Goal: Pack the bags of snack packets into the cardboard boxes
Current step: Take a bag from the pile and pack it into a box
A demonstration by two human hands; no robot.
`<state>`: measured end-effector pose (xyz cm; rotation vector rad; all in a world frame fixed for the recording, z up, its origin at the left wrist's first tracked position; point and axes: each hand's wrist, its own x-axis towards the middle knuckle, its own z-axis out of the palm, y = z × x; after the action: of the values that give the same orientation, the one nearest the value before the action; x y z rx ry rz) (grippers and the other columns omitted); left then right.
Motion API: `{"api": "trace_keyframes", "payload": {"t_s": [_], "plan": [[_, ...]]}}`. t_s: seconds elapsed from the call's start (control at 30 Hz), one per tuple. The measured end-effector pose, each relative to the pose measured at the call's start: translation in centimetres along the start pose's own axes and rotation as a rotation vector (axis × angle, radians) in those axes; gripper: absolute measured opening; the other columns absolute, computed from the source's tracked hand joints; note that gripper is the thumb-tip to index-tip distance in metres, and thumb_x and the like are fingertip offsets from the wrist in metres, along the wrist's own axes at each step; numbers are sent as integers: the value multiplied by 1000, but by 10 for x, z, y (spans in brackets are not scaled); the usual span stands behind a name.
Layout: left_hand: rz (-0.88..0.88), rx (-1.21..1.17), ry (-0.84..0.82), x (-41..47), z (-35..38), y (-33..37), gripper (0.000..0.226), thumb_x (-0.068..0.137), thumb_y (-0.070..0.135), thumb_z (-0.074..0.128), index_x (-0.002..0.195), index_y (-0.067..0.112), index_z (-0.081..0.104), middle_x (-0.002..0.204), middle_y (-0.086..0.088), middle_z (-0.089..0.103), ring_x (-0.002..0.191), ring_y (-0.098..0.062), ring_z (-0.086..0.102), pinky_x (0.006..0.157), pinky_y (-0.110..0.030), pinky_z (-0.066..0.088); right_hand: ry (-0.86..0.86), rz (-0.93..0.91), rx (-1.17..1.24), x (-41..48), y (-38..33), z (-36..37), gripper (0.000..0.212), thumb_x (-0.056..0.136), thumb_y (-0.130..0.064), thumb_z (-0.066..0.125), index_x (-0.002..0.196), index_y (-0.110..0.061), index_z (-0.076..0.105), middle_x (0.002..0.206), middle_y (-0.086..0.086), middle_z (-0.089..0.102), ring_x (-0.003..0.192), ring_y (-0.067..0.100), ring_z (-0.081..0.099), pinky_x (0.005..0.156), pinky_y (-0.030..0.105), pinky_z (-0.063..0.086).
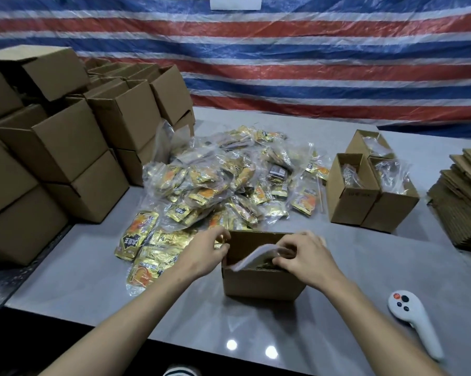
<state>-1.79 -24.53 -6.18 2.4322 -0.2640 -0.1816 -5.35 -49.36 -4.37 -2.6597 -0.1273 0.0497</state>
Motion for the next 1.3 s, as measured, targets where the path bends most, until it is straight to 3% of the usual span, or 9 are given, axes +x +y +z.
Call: {"api": "trace_keyframes", "payload": {"t_s": [0.27,0.33,0.43,0.53,0.63,0.87,1.1,1.2,1.3], "plan": [[7,-18,0,0,-1,0,9,97,20,54,99,27,59,107,0,65,81,-13,60,74,-30,46,43,106,171,8,12,-5,53,68,-81,61,58,-29,68,74,-17,67,104,4,50,88,36,26],[58,55,108,-6,3,6,17,99,22,48,102,21,65,113,-1,61,101,-18,56,87,-33,45,26,153,100,10,10,3,58,80,-76,53,58,-24,70,76,-17,68,116,10,46,91,37,24],[310,146,337,-20,12,24,26,96,30,49,93,15,70,99,1,61,91,-15,53,81,-32,43,51,235,-22,13,0,18,55,87,-65,56,51,-24,65,72,-12,66,113,20,51,89,38,30],[339,224,191,-22,23,37,17,97,33,49,103,19,57,95,4,61,84,-17,57,75,-33,45,69,318,-104,18,-7,26,51,81,-64,64,51,-23,60,70,-9,63,100,23,56,84,37,34],[259,195,141,-16,28,41,22,96,18,51,117,17,43,103,-2,60,86,-27,60,73,-42,50,32,367,-176,20,-14,31,36,72,-65,73,80,-31,65,94,-7,68,106,21,59,85,35,37],[86,719,-253,7,41,54,28,97,28,55,120,12,60,120,-10,64,111,-31,63,82,-38,43,85,334,-193,22,-13,29,50,74,-79,59,74,-30,69,80,-9,71,89,20,66,72,29,45],[75,875,-464,24,49,49,39,101,39,50,127,11,58,125,-9,63,114,-30,62,76,-35,38,-12,123,26,-2,4,23,16,77,-31,61,89,-42,60,91,-21,58,94,9,52,78,27,36],[162,670,-322,25,38,49,19,98,25,52,109,12,61,106,-10,64,97,-33,66,70,-36,42,-14,153,36,0,11,22,20,81,-24,63,93,-40,61,99,-21,61,100,9,54,85,29,42],[454,145,189,19,18,34,18,94,23,48,76,22,45,67,6,48,59,-14,50,56,-19,35,21,233,13,7,11,23,11,84,-32,67,93,-37,62,95,-16,64,96,13,58,82,30,47]]}}
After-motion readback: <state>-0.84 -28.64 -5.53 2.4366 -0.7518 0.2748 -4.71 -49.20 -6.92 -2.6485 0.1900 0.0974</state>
